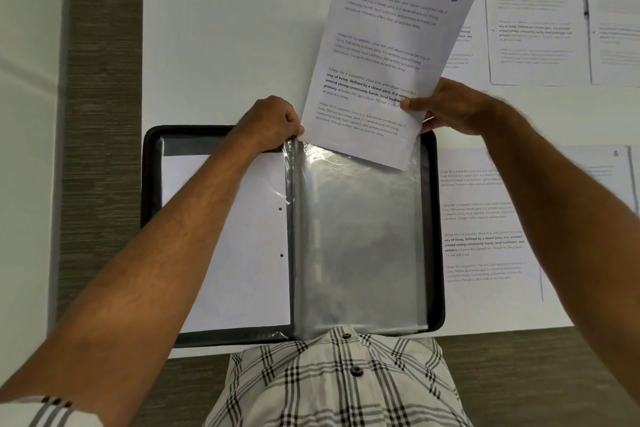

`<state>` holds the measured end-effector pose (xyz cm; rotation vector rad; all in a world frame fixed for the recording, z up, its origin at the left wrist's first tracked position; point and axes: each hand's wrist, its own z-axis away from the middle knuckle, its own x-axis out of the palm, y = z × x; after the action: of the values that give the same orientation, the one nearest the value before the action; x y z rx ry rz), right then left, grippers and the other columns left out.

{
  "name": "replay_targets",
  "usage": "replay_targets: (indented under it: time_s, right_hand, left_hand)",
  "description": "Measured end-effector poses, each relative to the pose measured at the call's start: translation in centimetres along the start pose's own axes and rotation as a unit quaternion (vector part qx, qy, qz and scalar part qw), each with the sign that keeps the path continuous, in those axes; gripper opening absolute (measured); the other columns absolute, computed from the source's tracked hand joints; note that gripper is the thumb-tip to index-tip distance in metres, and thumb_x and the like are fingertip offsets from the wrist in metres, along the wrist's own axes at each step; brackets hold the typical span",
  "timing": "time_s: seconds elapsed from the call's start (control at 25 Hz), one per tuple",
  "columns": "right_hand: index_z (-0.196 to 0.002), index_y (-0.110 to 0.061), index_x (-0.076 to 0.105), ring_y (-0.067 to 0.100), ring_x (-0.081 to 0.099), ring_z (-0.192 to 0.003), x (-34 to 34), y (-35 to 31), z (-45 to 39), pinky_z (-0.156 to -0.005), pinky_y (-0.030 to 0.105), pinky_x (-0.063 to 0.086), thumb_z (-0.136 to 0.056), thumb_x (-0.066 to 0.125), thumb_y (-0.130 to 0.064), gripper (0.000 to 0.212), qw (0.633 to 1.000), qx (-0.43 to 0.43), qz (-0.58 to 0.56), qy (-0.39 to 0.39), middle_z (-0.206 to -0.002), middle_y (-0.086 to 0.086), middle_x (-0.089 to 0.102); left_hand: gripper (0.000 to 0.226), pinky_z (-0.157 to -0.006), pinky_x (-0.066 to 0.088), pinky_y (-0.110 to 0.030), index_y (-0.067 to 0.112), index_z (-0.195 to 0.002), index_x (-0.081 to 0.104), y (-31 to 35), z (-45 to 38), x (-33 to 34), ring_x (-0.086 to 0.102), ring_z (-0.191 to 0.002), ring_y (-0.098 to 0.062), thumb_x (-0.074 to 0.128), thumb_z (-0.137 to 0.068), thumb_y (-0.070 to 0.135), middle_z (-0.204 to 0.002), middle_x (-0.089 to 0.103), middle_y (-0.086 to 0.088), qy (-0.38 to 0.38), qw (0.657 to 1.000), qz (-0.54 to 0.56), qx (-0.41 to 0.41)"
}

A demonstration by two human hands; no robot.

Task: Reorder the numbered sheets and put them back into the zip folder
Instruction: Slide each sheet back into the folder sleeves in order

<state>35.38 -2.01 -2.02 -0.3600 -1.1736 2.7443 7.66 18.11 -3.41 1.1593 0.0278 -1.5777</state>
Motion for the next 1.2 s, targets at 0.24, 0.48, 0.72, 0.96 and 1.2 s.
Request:
replay_targets:
  time_s: [0.24, 0.48, 0.72, 0.96, 1.2]
  right_hand:
    - [-0.145, -0.020, 0.053, 0.020, 0.070, -0.113, 0.0, -0.6, -0.4, -0.075, 0.031, 0.065, -0.099, 0.070, -0.018, 0.050, 0.998, 0.013, 0.048, -0.029, -0.130, -0.001, 0.069]
    - [-0.137, -0.022, 0.054, 0.018, 0.066, -0.111, 1.0, -1.0, -1.4, -0.078, 0.029, 0.060, -0.098, 0.071, -0.015, 0.043, 0.989, 0.028, 0.125, -0.068, -0.123, -0.003, 0.068]
    - [-0.138, -0.023, 0.062, 0.024, 0.070, -0.113, 0.9, -0.8, -1.9, -0.094, 0.041, 0.059, -0.094, 0.075, -0.036, 0.048, 0.990, 0.016, 0.137, -0.040, -0.127, -0.002, 0.072]
    - [-0.139, -0.022, 0.061, 0.026, 0.068, -0.117, 0.6, -0.3, -1.8, -0.097, 0.040, 0.057, -0.097, 0.072, -0.032, 0.045, 0.989, 0.006, 0.140, -0.054, -0.128, -0.004, 0.072]
    - [-0.140, -0.022, 0.060, 0.020, 0.066, -0.111, 1.1, -0.8, -1.6, -0.091, 0.031, 0.056, -0.096, 0.074, -0.031, 0.047, 0.983, -0.004, 0.174, -0.066, -0.130, -0.003, 0.069]
  left_hand:
    - [0.013, -0.084, 0.052, -0.031, 0.016, -0.096, 0.074, 0.2, -0.8, 0.0, 0.065, -0.088, -0.014, 0.073, -0.091, 0.028, -0.092, 0.071, 0.003, 0.020, 0.996, 0.091, -0.006]
    - [0.015, -0.087, 0.061, -0.041, 0.009, -0.098, 0.073, 0.0, -1.9, 0.7, 0.074, -0.087, -0.021, 0.073, -0.092, 0.023, -0.094, 0.075, -0.004, 0.073, 0.967, 0.241, -0.045]
    - [0.021, -0.071, 0.049, -0.029, -0.003, -0.089, 0.069, -0.6, -1.9, 0.2, 0.057, -0.069, -0.018, 0.074, -0.091, 0.017, -0.079, 0.068, -0.011, 0.010, 0.989, 0.144, -0.020]
    - [0.024, -0.063, 0.051, -0.026, -0.003, -0.103, 0.069, -0.1, -2.3, -0.1, 0.063, -0.070, -0.015, 0.068, -0.096, 0.020, -0.088, 0.073, -0.012, 0.013, 0.968, 0.249, -0.027]
    - [0.016, -0.063, 0.054, -0.023, 0.001, -0.093, 0.069, -0.1, -2.8, 0.7, 0.064, -0.072, -0.014, 0.066, -0.098, 0.017, -0.093, 0.074, -0.007, 0.042, 0.953, 0.298, -0.034]
